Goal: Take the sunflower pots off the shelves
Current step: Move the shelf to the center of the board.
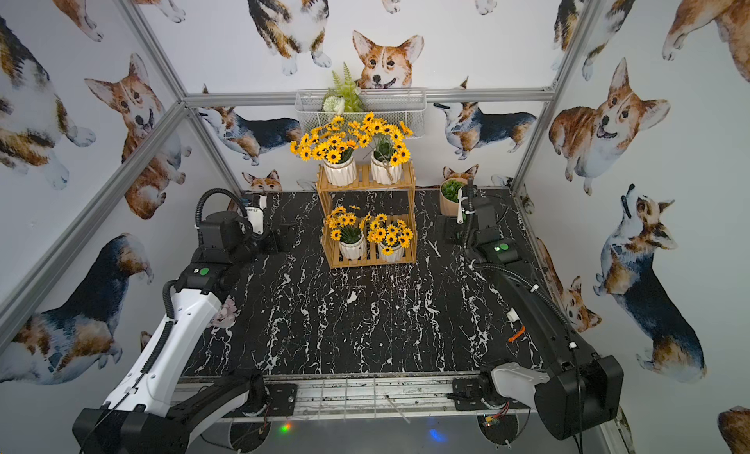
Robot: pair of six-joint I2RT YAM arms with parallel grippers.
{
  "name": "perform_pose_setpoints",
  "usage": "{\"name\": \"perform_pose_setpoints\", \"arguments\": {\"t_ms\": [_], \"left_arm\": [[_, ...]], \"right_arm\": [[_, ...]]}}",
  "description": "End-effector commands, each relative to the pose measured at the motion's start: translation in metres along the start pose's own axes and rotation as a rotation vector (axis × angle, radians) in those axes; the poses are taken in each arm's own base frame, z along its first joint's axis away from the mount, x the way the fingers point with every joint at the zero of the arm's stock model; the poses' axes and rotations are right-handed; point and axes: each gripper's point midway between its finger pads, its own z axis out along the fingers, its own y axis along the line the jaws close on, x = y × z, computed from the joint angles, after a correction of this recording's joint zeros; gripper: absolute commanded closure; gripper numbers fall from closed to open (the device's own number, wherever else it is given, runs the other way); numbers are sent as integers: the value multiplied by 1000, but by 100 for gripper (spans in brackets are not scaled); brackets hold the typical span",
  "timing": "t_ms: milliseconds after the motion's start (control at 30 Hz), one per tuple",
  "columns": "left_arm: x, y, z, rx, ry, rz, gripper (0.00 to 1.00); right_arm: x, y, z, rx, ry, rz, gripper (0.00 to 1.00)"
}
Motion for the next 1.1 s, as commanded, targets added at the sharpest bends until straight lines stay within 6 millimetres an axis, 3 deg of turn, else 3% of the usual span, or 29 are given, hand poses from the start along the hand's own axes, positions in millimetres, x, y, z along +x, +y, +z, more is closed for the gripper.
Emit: {"name": "perform_pose_setpoints", "arguments": {"t_ms": [0,333,833,1067], "left_arm": [[18,-22,-8,58,76,56,4],[58,-52,5,71,160,107,6],[69,-50,57,-6,179,53,12],[74,-42,78,-60,175,30,20]], "right_arm": [[18,7,7,-61,99,44,1],[27,7,21,-161,157,151,9],[33,6,32,-166,176,173,12],[35,4,36,-162,182,182,13]]}}
